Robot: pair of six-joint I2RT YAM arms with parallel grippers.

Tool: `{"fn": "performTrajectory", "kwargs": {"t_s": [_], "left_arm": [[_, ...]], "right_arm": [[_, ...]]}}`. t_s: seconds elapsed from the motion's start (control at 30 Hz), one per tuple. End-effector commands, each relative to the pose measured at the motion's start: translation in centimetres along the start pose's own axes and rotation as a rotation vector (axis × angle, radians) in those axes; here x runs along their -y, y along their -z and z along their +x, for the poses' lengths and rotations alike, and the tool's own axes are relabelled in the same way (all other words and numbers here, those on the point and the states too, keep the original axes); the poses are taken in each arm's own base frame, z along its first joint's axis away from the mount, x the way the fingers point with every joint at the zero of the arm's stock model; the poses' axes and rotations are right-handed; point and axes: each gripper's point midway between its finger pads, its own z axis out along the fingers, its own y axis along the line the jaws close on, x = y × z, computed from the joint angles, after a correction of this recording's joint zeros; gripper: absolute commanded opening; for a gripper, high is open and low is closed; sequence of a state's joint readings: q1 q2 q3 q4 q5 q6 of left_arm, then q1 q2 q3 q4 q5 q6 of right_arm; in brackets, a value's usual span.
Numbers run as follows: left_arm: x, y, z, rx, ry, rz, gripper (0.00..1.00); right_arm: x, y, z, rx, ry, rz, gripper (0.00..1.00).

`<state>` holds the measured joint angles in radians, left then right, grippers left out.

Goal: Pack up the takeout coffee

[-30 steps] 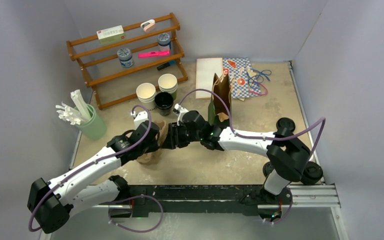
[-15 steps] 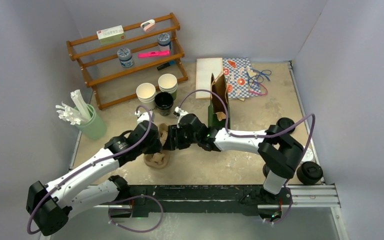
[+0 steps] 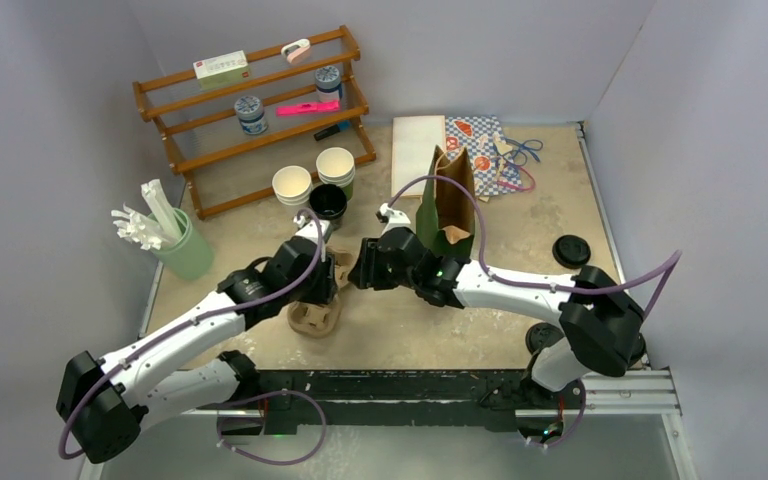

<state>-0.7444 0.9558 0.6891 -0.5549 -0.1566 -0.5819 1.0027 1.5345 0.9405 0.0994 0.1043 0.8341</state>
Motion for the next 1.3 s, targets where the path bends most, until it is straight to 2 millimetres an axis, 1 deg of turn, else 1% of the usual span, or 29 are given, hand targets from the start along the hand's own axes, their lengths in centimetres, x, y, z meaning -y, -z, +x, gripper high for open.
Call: {"fn": "performTrajectory", "kwargs": {"t_s": [0.0,0.1,0.17,0.37,0.43,0.73,0.9,0.97,1.03,1.1,1.2,1.27], "left_arm": [[1.3,-0.6,-2.7,0.102,-0.108,0.046,0.38],[2.2,-1.2,-3.9,0.138,-0.172,0.079,0.38],[2.5,-1.8,-4.5,0.147,-0.21,0.079,0.37],[3.3,-3.9,-5.2,0.144,-0.241,0.075,0.34],[3.3,-4.5,-5.1,0.137,-0.244,0.071,0.34],[3.6,-6.1,-4.6,0.1,-0.251,0.065,0.38],[2.9,-7.1,-4.1,0.053,-0.244,0.008,0.33],[2.8,-7.2,-4.0,0.044,-0.242,0.001,0.31],[2.5,-7.1,-4.1,0.037,-0.233,-0.02,0.26],[2.6,-6.6,-4.5,0.039,-0.226,-0.027,0.2],[2.9,-5.6,-5.1,0.059,-0.206,-0.011,0.15],[3.0,-5.0,-5.4,0.083,-0.189,-0.001,0.13]], "right_arm": [[2.6,0.4,-0.8,0.06,-0.033,0.141,0.46],[2.9,0.2,-1.1,0.068,-0.04,0.16,0.41],[3.3,0.2,-0.9,0.053,-0.032,0.177,0.39],[3.5,-0.1,-1.0,0.049,-0.026,0.194,0.36],[3.4,-0.2,-1.0,0.049,-0.028,0.189,0.36],[3.5,-0.4,-0.8,0.044,-0.025,0.189,0.35],[3.7,-0.5,-0.8,0.038,-0.018,0.199,0.34],[3.7,-0.4,-0.8,0.039,-0.016,0.198,0.33],[3.7,-0.4,-0.8,0.037,-0.014,0.201,0.31],[3.8,-0.5,-0.7,0.036,-0.014,0.203,0.31],[3.5,-0.7,-0.7,0.03,-0.013,0.185,0.31],[3.0,-1.1,-0.4,0.009,-0.014,0.156,0.33]]}}
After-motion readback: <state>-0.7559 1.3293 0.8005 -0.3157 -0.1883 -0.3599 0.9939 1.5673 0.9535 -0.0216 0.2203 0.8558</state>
